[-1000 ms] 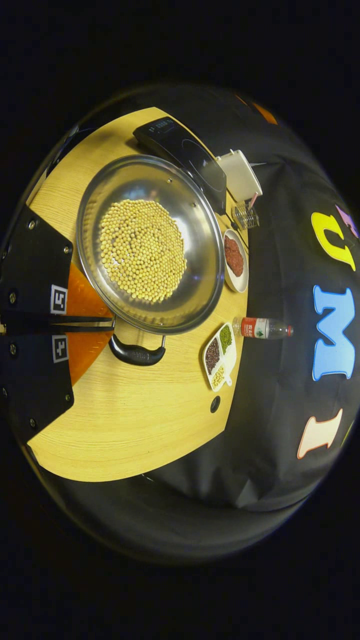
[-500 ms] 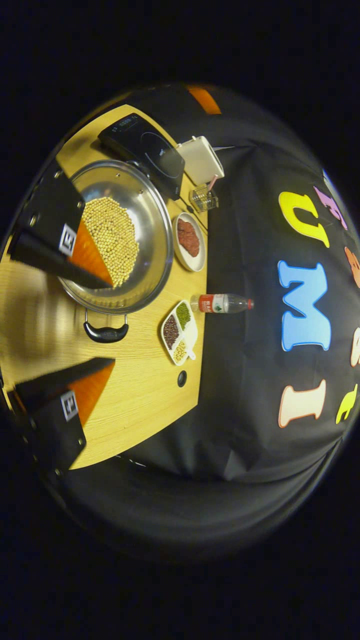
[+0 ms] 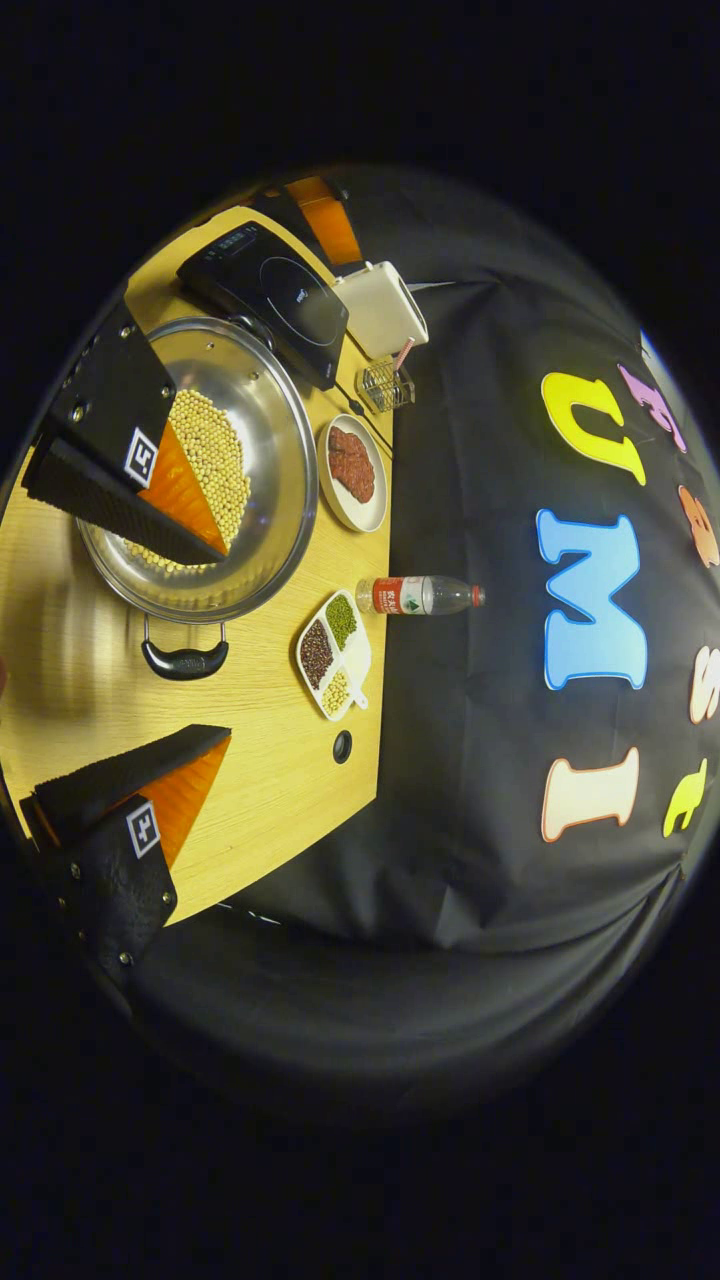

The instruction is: First push the handle of the pot to place it horizontally, then grasp the pot with both hands and set it on the induction cooktop.

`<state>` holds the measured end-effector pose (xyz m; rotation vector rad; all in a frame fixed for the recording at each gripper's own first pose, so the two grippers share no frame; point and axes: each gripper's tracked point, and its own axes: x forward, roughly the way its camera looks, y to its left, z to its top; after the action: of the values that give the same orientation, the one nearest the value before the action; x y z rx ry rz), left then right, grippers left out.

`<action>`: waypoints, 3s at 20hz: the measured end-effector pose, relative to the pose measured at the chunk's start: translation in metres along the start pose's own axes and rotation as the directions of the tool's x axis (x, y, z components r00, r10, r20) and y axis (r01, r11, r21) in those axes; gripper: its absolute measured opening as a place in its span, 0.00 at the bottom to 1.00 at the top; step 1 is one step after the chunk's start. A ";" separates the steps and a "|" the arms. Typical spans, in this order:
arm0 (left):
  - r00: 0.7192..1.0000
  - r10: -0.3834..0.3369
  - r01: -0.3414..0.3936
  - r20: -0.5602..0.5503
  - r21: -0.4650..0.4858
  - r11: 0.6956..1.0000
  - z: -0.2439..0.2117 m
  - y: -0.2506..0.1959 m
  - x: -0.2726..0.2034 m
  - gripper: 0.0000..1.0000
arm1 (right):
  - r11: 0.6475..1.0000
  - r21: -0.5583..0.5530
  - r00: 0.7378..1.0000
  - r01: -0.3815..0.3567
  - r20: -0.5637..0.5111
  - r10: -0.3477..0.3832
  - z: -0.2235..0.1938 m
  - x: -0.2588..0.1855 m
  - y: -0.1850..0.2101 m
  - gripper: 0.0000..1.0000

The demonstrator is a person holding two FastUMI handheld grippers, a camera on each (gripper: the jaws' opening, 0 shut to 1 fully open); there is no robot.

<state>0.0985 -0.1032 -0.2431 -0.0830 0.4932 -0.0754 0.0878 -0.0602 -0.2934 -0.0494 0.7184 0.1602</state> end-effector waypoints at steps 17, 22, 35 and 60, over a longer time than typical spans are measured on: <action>0.949 -0.043 0.058 -0.312 0.040 0.998 -0.121 -0.040 0.077 0.98 | 1.000 0.020 0.996 -0.024 -0.087 0.025 -0.025 0.053 -0.005 0.98; 0.935 -0.021 0.037 -0.355 0.039 0.999 -0.136 -0.037 0.084 0.96 | 0.998 0.038 0.986 -0.046 -0.156 0.052 -0.045 0.066 -0.001 0.98; 0.929 0.020 -0.004 -0.370 0.043 0.999 -0.137 -0.038 0.091 0.71 | 0.997 0.050 0.980 -0.053 -0.190 0.062 -0.051 0.069 0.008 0.58; 0.962 -0.011 0.032 -0.274 0.071 0.997 -0.039 0.107 0.072 0.65 | 0.996 0.093 0.993 -0.001 -0.116 0.012 0.017 0.024 0.147 0.58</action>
<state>0.1484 -0.0064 -0.3218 -0.0035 0.7658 -0.1281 0.0932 0.0894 -0.2950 0.0322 0.8415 0.1308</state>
